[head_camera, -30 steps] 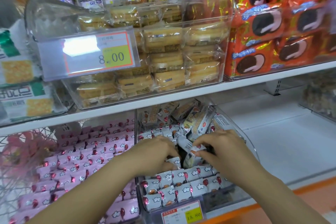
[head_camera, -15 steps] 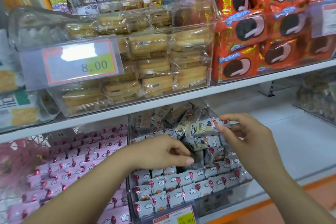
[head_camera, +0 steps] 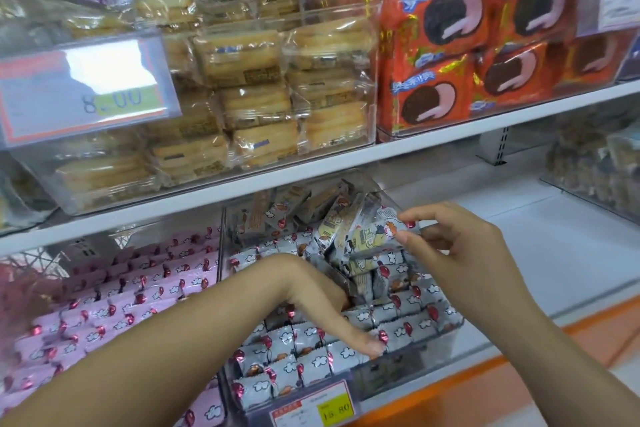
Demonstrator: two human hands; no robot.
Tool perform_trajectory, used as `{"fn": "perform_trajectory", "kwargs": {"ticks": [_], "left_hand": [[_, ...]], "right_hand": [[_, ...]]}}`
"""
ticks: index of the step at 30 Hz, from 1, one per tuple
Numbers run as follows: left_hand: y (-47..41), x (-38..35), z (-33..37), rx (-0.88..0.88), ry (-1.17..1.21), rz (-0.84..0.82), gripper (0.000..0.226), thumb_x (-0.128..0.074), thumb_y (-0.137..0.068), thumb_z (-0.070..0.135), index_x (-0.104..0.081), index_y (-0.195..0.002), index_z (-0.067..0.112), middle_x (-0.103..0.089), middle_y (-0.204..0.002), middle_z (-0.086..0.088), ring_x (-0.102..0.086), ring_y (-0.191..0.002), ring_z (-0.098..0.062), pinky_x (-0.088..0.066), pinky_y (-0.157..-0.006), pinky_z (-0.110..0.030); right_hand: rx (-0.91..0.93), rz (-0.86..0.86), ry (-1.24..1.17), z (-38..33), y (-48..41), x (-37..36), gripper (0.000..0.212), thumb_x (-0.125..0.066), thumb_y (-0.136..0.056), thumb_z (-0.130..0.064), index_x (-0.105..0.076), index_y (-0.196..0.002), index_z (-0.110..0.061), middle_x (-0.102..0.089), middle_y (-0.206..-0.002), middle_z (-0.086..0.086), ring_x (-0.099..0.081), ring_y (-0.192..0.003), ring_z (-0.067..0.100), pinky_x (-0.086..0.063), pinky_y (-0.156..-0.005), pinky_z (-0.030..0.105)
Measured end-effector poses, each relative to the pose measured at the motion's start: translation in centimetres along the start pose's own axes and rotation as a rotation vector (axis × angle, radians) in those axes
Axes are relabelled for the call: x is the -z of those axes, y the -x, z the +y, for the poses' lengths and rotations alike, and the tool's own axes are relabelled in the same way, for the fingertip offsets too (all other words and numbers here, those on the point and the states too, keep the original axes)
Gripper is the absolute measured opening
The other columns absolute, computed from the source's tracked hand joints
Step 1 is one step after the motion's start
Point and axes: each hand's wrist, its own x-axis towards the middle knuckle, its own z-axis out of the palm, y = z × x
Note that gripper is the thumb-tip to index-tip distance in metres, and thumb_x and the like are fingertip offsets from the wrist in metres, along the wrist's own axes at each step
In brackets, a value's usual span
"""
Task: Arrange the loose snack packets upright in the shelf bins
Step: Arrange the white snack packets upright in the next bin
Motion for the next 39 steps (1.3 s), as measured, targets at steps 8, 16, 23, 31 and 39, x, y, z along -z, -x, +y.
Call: {"fn": "perform_trajectory", "kwargs": {"ticks": [8, 16, 23, 31, 39], "left_hand": [[0.4, -1.4, -0.8, -0.145, 0.071, 0.034, 0.138, -0.028, -0.043, 0.099, -0.037, -0.143, 0.004, -0.043, -0.145, -0.010, -0.044, -0.129, -0.025, -0.036, -0.110, -0.039], [-0.7, -2.2, -1.6, -0.117, 0.145, 0.155, 0.103, -0.039, -0.080, 0.078, -0.009, -0.153, 0.012, -0.011, -0.160, -0.005, -0.016, -0.146, -0.022, -0.018, -0.119, -0.040], [1.8, -2.6, -2.3, -0.163, 0.154, 0.381, 0.084, -0.059, -0.076, 0.070, -0.046, -0.138, 0.016, -0.050, -0.141, 0.003, -0.050, -0.125, -0.016, -0.040, -0.107, -0.035], [3.2, -5.3, -6.3, -0.142, 0.185, 0.722, 0.031, -0.055, -0.093, 0.045, -0.063, -0.119, 0.032, -0.061, -0.118, 0.016, -0.057, -0.105, -0.003, -0.046, -0.093, -0.033], [2.7, -5.4, -6.3, -0.142, 0.216, 0.867, 0.019, -0.058, -0.093, 0.034, -0.063, -0.111, 0.031, -0.060, -0.115, 0.012, -0.056, -0.103, -0.004, -0.045, -0.094, -0.028]], "right_hand": [[0.007, 0.005, 0.004, 0.0, -0.1, -0.2, 0.027, -0.072, -0.080, -0.017, -0.060, -0.084, -0.041, -0.062, -0.080, -0.021, -0.062, -0.077, 0.001, -0.046, -0.064, 0.007], [0.013, -0.006, 0.011, -0.2, 0.0, -0.7, 0.028, -0.073, -0.080, -0.013, -0.062, -0.086, -0.037, -0.061, -0.081, -0.022, -0.062, -0.079, -0.002, -0.046, -0.064, 0.006], [0.058, -0.070, -0.048, -0.8, 0.0, -0.2, 0.026, -0.068, -0.083, -0.008, -0.066, -0.092, -0.032, -0.064, -0.096, -0.019, -0.060, -0.085, -0.003, -0.045, -0.071, 0.004], [0.051, -0.225, -0.122, -1.1, 0.3, -1.2, 0.032, -0.064, -0.084, 0.001, -0.068, -0.087, -0.030, -0.065, -0.099, -0.023, -0.062, -0.091, -0.002, -0.049, -0.075, 0.011], [0.004, -0.223, -0.078, -1.7, 0.1, -2.5, 0.035, -0.062, -0.086, -0.001, -0.068, -0.079, -0.034, -0.068, -0.086, -0.024, -0.063, -0.071, -0.001, -0.047, -0.059, 0.011]]}}
